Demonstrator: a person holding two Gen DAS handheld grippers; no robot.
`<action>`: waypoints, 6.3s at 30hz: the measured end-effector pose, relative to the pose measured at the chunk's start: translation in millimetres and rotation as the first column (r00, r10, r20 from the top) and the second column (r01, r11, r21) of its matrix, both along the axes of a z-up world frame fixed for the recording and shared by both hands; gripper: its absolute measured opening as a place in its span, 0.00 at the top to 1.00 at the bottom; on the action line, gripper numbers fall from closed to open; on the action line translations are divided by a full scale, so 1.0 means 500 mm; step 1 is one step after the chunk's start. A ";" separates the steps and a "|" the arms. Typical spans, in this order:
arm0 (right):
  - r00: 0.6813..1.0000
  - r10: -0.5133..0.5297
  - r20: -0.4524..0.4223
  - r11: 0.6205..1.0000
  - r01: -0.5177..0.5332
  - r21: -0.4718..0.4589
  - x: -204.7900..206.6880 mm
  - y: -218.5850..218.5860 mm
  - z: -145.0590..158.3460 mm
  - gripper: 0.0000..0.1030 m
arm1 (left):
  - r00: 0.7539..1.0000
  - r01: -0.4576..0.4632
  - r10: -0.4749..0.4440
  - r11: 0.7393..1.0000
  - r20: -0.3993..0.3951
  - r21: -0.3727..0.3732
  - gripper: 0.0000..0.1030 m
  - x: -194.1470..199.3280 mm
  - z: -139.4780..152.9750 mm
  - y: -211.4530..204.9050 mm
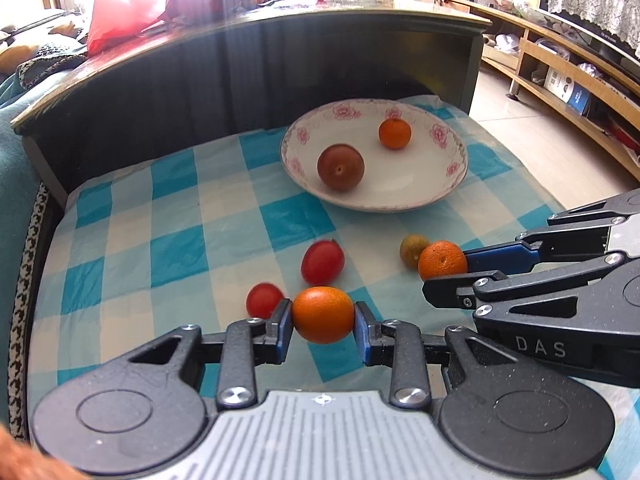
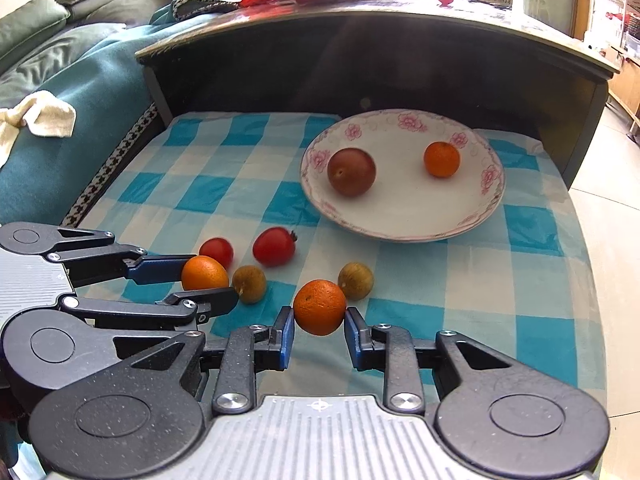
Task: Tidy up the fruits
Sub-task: 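Carry both held oranges over the flowered plate, then open right tool to drop its orange while left tool releases its orange, then move both tools back toward the tomatoes and brown fruits on the cloth, then close right tool on a small brown fruit while left tool grasps a red cherry tomato, then carry the tomato and brown fruit to the plate and lower them in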
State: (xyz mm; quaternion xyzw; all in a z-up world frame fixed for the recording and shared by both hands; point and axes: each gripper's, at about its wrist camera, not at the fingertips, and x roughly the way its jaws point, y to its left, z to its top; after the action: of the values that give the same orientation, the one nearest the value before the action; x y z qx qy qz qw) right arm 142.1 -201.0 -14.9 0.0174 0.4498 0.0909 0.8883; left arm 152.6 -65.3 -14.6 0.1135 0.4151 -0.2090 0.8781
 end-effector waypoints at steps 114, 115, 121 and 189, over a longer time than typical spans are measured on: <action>0.998 -0.040 0.040 0.999 0.039 0.023 -0.031 -0.031 0.009 0.59 | 1.000 -0.014 0.013 0.999 0.013 0.045 0.53 -0.002 -0.009 0.088; 0.999 -0.026 0.043 0.999 0.025 0.026 -0.029 -0.023 0.006 0.59 | 1.000 -0.008 0.007 0.999 0.013 0.047 0.53 -0.002 -0.011 0.090; 0.997 0.059 0.047 0.997 -0.061 0.046 -0.007 0.039 -0.013 0.59 | 1.000 0.008 -0.009 0.999 0.012 0.042 0.53 0.006 -0.011 0.110; 0.989 -0.127 0.080 0.992 0.128 -0.001 0.106 -0.103 0.007 0.81 | 0.996 0.073 -0.071 0.997 0.050 -0.034 0.66 0.137 0.003 -0.098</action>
State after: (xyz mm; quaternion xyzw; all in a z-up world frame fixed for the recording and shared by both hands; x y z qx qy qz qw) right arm 195.3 -252.2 -11.7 0.0397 0.4122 0.0332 0.9096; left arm 220.9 -114.5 -13.3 0.1175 0.3855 -0.2453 0.8817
